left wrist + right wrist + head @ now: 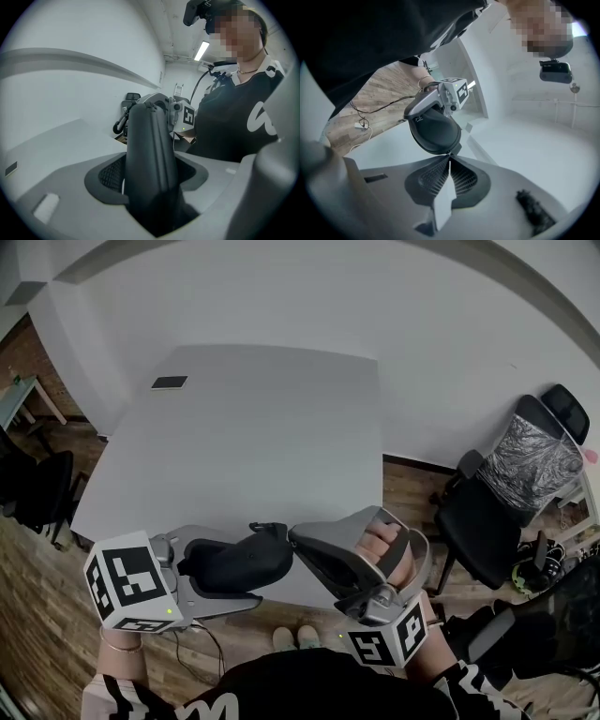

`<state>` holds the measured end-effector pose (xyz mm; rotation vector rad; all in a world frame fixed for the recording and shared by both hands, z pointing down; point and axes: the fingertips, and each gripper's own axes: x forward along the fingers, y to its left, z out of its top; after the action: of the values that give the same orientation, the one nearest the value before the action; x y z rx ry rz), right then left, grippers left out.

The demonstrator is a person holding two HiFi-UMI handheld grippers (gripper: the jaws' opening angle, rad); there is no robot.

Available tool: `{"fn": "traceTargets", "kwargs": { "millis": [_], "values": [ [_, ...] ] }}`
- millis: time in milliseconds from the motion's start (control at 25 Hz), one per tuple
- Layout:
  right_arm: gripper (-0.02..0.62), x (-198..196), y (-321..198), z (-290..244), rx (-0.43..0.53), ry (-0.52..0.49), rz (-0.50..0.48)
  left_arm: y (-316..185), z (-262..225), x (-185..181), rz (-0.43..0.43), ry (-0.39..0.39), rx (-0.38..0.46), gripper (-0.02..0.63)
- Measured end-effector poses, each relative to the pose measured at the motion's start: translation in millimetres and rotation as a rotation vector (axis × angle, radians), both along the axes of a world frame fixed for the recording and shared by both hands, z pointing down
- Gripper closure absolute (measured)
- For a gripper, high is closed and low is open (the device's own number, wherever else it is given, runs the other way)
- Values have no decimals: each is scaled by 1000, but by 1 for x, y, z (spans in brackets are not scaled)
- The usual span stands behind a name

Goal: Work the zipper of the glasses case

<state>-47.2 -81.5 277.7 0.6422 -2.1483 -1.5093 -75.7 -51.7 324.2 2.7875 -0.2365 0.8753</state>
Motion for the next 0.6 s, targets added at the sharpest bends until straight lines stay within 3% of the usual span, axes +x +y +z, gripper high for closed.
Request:
{"fn": "traceTargets", "kwargs": {
  "millis": [440,600],
  "values": [
    [588,-1,9,4,21,-42,-27,6,0,-4,106,-17,-91,325],
    [589,0,9,6,6,-31,-35,6,0,-3,95,9,-88,325]
  ]
}}
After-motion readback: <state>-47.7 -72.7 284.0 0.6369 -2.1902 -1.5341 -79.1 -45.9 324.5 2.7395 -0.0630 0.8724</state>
